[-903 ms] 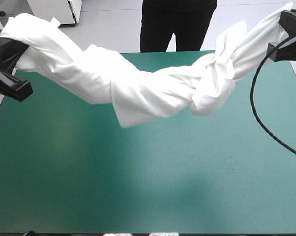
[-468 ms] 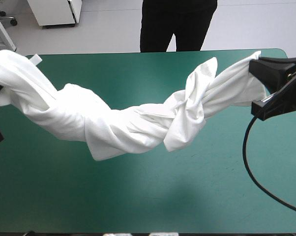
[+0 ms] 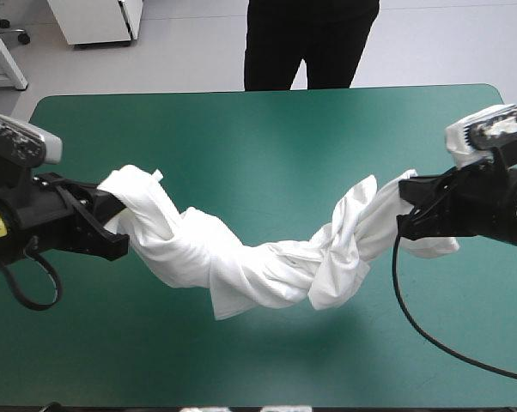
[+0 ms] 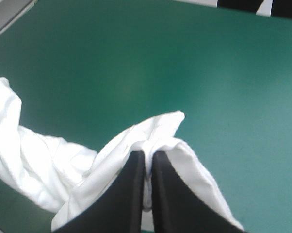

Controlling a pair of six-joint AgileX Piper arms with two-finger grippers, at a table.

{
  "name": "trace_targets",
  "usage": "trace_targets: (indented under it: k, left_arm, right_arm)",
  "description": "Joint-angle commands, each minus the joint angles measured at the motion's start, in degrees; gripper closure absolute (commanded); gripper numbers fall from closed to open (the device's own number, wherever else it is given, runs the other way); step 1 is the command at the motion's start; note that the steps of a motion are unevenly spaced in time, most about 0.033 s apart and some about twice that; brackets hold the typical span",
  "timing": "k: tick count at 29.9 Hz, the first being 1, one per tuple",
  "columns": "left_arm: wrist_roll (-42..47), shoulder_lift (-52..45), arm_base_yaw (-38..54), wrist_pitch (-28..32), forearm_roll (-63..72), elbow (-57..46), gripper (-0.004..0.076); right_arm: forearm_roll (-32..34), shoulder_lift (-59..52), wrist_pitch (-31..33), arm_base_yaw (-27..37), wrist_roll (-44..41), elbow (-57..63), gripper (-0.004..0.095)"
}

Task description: Fold the cloth

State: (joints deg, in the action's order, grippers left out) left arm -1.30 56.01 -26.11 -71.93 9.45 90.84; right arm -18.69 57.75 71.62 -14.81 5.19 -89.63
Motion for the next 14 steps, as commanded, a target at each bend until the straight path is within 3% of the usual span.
trace_targets:
  k: [1, 9, 14]
  left_arm:
    - [3.31, -1.62, -0.09, -1.97, 1.99, -4.47, 0.0733]
    - [4.86, 1.12, -0.09, -0.95, -4.07, -17.11, 0.0733]
    - [4.95, 6.77, -0.09, 7.62, -9.45, -21.38, 0.0733]
  right_arm:
    - [-1.46, -0.57, -0.12, -0.18, -0.52, 5.66, 0.0925]
    - [3.14, 1.53, -1.68, -0.18, -0.41, 14.61, 0.0925]
    - [7.82, 6.70, -5.86, -0.18, 0.41, 15.13, 0.0925]
